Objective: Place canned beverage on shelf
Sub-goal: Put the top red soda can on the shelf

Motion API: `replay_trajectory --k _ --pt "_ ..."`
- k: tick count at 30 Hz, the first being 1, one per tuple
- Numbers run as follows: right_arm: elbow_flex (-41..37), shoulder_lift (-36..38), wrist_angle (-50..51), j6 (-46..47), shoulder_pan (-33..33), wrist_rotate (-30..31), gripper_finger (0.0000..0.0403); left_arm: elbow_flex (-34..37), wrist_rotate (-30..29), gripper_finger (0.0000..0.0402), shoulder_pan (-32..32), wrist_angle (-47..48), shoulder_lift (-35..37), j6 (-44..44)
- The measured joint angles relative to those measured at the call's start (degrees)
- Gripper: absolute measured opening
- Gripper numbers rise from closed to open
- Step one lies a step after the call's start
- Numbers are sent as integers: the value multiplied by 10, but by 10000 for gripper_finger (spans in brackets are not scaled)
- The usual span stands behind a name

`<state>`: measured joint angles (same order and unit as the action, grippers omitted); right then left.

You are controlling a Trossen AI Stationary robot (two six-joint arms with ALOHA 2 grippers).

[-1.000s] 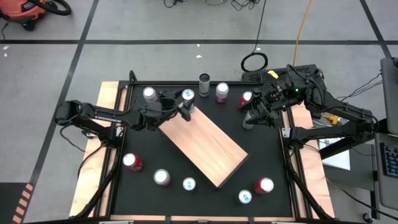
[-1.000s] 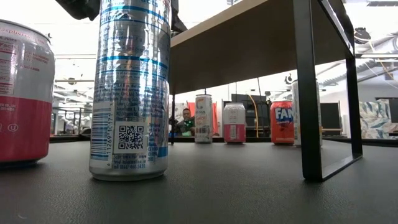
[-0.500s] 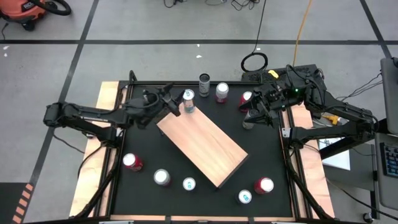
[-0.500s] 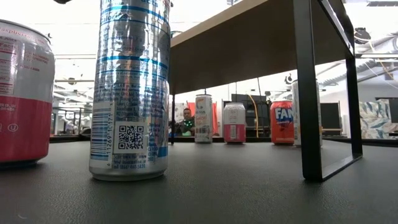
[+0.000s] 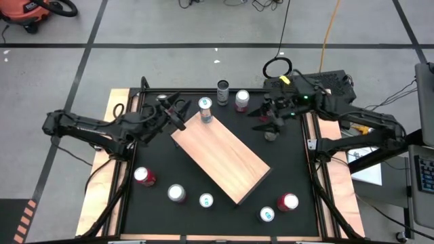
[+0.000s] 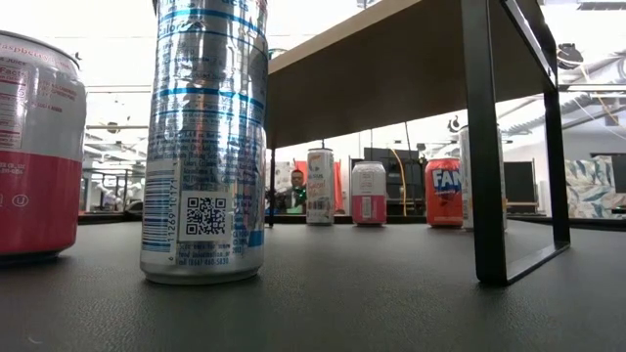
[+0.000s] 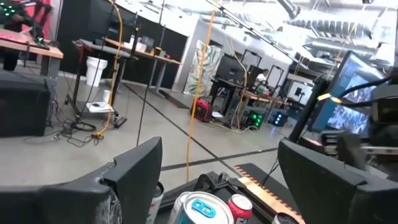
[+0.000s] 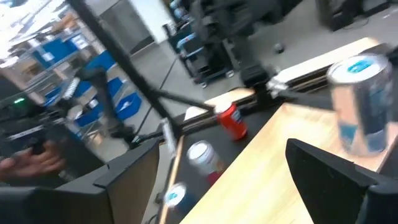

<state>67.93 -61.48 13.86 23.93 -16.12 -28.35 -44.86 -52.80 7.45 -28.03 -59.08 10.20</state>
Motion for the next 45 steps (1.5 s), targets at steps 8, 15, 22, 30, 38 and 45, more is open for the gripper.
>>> replay_trajectory --k 8,15,22,30,38,45 --pt "14 -79 -89 -5 0 103 280 0 -43 318 32 1 25 0" --pt "80 -158 -82 -8 0 104 247 0 -43 318 43 18 30 0" --pt "177 -220 27 -28 -10 150 218 0 -45 318 43 17 30 15" --pt "309 -274 195 -37 -52 182 199 0 -51 318 43 18 30 15" --pt "343 -285 312 -42 -106 179 199 0 -73 318 43 18 30 17" --pt "343 -285 432 -44 -153 206 199 0 -60 318 44 54 30 90"
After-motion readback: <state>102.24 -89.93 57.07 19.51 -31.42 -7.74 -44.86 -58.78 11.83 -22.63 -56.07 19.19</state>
